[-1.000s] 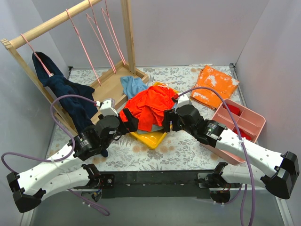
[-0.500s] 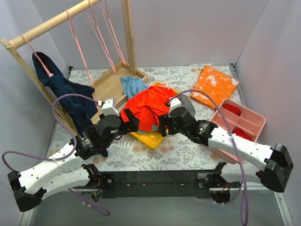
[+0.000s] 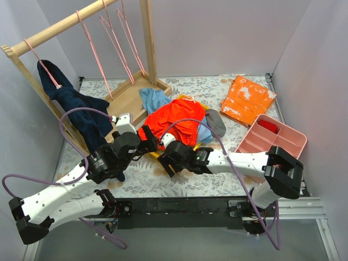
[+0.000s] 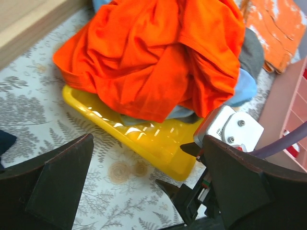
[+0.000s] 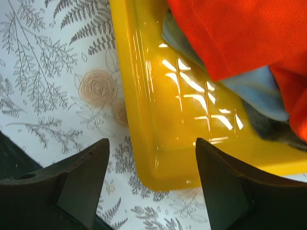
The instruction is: Place the shorts on the hanger
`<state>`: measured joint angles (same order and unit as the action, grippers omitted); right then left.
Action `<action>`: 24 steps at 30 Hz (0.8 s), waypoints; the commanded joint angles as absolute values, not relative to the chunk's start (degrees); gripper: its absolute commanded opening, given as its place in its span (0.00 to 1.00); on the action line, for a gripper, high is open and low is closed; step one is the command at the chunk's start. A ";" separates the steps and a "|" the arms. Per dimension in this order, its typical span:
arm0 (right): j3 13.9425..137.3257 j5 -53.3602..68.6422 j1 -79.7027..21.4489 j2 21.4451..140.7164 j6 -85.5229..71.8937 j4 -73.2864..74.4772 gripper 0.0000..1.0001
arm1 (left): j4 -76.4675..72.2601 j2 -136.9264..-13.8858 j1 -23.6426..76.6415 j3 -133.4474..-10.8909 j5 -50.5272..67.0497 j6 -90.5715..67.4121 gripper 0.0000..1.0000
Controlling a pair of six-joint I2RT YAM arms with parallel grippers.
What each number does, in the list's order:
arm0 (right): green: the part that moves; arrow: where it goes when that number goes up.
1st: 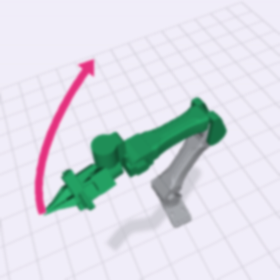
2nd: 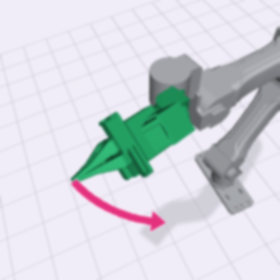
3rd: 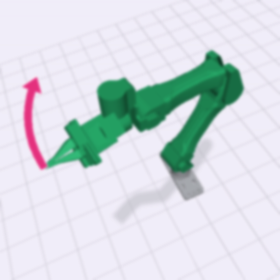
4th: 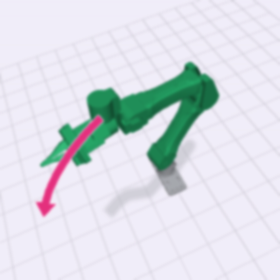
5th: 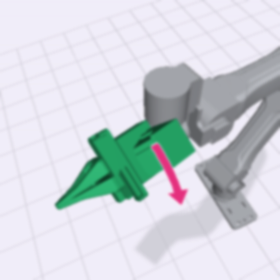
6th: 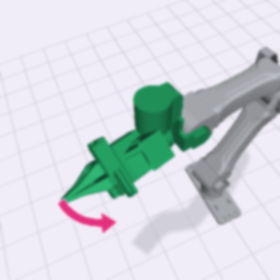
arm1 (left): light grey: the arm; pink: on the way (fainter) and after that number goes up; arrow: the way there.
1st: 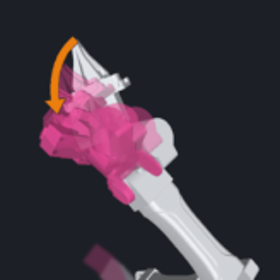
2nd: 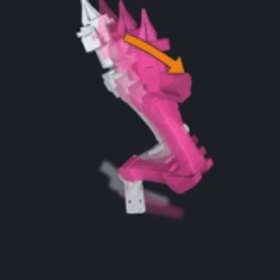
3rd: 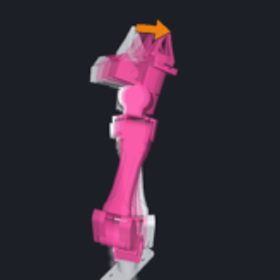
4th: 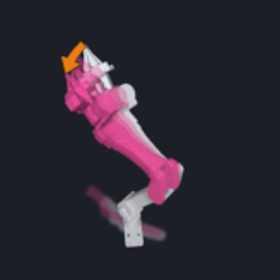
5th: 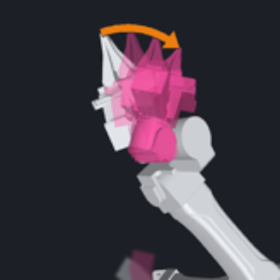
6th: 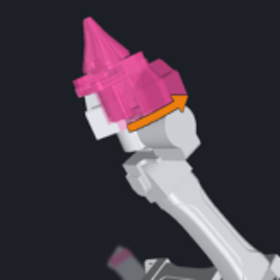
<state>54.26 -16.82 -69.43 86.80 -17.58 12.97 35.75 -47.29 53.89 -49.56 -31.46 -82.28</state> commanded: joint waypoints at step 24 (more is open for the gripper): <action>52.21 -15.73 -57.40 91.41 -3.87 6.42 0.80 | 36.56 -44.30 53.96 -52.65 -31.38 -82.27 0.98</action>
